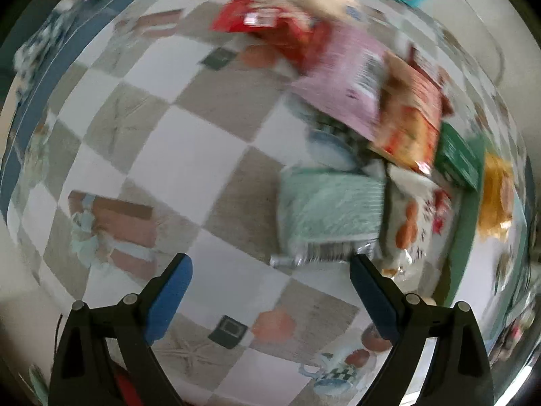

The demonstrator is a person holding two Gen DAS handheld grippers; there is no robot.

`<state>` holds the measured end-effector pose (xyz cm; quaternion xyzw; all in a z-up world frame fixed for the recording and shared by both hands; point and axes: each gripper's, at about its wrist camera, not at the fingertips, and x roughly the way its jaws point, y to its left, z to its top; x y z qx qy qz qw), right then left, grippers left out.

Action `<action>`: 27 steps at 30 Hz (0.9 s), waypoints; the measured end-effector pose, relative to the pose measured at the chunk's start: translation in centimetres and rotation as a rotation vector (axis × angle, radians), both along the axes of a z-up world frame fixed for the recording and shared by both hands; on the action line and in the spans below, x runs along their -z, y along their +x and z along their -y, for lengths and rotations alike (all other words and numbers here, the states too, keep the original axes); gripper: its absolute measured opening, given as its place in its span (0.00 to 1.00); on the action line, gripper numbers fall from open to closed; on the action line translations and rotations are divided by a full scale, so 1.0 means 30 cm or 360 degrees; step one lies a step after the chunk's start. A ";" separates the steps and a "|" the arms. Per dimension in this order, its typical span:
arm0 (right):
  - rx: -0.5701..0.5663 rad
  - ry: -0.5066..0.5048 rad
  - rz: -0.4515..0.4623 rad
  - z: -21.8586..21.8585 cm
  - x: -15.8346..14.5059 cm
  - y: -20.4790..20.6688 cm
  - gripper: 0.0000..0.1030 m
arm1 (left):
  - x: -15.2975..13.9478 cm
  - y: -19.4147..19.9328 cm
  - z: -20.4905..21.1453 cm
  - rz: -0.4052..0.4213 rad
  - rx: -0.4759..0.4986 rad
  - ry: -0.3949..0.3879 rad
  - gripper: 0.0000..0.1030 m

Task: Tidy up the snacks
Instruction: 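Move both tools back toward the snack pile, then grasp the green-striped pack with the left gripper while the right grasps the pudding cup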

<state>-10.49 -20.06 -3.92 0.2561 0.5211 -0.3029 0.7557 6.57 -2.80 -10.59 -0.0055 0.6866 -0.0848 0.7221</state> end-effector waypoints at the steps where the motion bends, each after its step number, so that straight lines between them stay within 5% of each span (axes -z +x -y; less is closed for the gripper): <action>1: -0.0021 0.0004 0.0002 -0.009 0.000 0.007 0.76 | 0.002 0.005 -0.013 -0.0004 -0.0026 0.0005 0.92; 14: -0.0305 0.0142 0.0138 -0.123 -0.012 0.069 0.68 | 0.026 0.029 -0.244 -0.0021 -0.0404 0.0023 0.92; 18: -0.0376 0.0163 0.0096 -0.153 0.009 0.094 0.60 | 0.032 0.027 -0.342 -0.0018 -0.0420 0.0015 0.92; 27: -0.0409 0.0234 0.0055 -0.159 0.046 0.111 0.58 | 0.025 0.014 -0.323 -0.0029 -0.0423 0.0007 0.92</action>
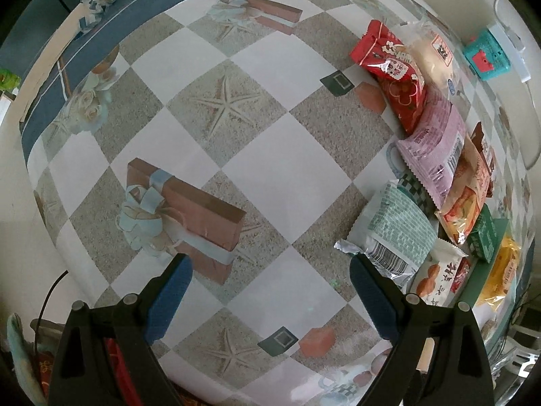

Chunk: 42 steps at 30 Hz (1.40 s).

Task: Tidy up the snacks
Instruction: 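Grasp the green-striped pack with the left gripper while the right grasps the pudding cup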

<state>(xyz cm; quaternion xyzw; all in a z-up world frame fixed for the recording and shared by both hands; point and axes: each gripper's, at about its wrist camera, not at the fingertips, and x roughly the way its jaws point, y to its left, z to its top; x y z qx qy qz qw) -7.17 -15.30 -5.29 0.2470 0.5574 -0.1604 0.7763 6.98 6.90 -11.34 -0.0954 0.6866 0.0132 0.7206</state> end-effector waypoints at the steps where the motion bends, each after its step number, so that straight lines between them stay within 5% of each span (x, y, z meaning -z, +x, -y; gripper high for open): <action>1: -0.0012 0.0008 0.0009 0.000 -0.002 -0.001 0.56 | 0.013 0.009 0.023 -0.0001 0.0001 0.0001 0.92; 24: -0.0011 0.0009 0.0006 0.016 0.055 0.062 0.55 | -0.041 0.056 0.088 0.0103 0.0141 -0.0068 0.92; 35: -0.0044 -0.0054 -0.0013 0.007 0.064 0.122 0.55 | -0.059 0.089 0.284 0.0184 0.0502 -0.0035 0.92; 42: -0.0086 -0.0118 -0.0066 -0.011 0.088 0.153 0.54 | -0.038 0.117 0.377 0.0194 0.0597 0.0027 0.92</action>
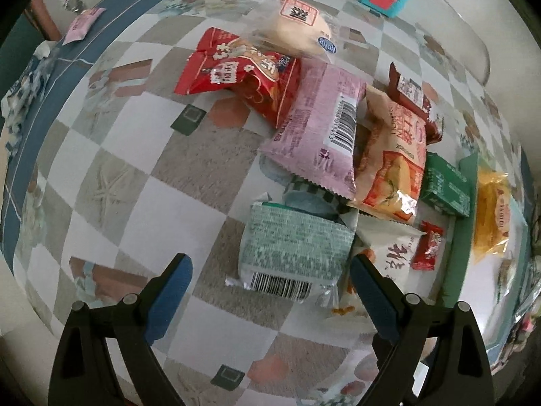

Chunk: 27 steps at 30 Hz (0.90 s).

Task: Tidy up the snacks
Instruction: 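Grasp the green-striped pack with the left gripper while the right grasps the pudding cup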

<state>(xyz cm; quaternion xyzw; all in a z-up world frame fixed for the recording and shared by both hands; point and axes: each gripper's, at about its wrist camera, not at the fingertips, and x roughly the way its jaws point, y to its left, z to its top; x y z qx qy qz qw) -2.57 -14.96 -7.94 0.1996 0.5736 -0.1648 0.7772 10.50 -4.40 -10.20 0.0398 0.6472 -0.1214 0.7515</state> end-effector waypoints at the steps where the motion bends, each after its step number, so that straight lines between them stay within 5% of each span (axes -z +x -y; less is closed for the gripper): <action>1: -0.0005 -0.0009 -0.0006 -0.003 0.002 0.004 0.54 | 0.007 0.005 0.006 0.0002 0.0003 0.0005 0.92; 9: -0.0024 -0.0076 -0.0037 -0.018 0.018 -0.001 0.44 | 0.037 0.032 0.025 -0.0003 -0.0008 0.0020 0.92; 13: -0.0027 -0.0070 -0.0031 -0.012 0.021 -0.007 0.44 | 0.028 0.026 0.015 0.0004 -0.0003 0.0016 0.61; 27: -0.0015 -0.0066 0.0045 0.004 -0.056 -0.045 0.38 | -0.103 -0.019 -0.077 0.0066 -0.0032 0.0019 0.56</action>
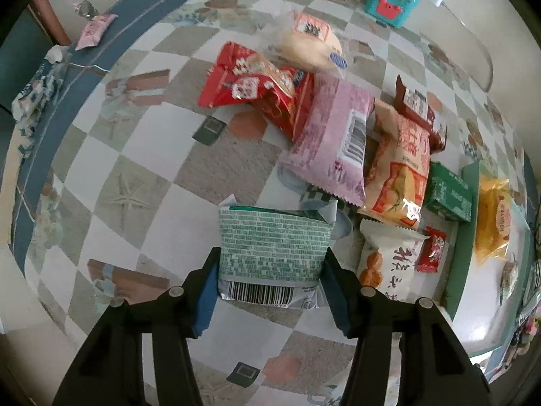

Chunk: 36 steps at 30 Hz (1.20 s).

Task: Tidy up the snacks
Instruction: 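Grasp the green-striped pack with the left gripper while the right grasps the pudding cup, then carry both items over the tray and release them inside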

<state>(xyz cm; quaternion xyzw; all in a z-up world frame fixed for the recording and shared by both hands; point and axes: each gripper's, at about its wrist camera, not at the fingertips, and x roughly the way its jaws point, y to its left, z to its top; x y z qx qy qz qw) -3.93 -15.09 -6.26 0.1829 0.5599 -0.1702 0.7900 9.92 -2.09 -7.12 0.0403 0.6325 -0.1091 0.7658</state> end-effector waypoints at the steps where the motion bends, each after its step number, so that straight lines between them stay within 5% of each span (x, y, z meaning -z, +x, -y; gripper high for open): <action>1: 0.0000 0.0004 -0.0001 0.000 0.001 -0.001 0.38 | -0.011 -0.001 -0.006 0.0012 -0.0008 -0.0001 0.56; 15: 0.0058 0.0050 0.0150 0.025 -0.085 -0.045 0.38 | -0.154 -0.051 -0.035 0.0148 -0.0032 -0.0024 0.56; 36: 0.0214 0.0109 0.0297 0.109 -0.145 -0.119 0.38 | -0.194 -0.127 0.050 0.0314 0.0104 -0.0026 0.56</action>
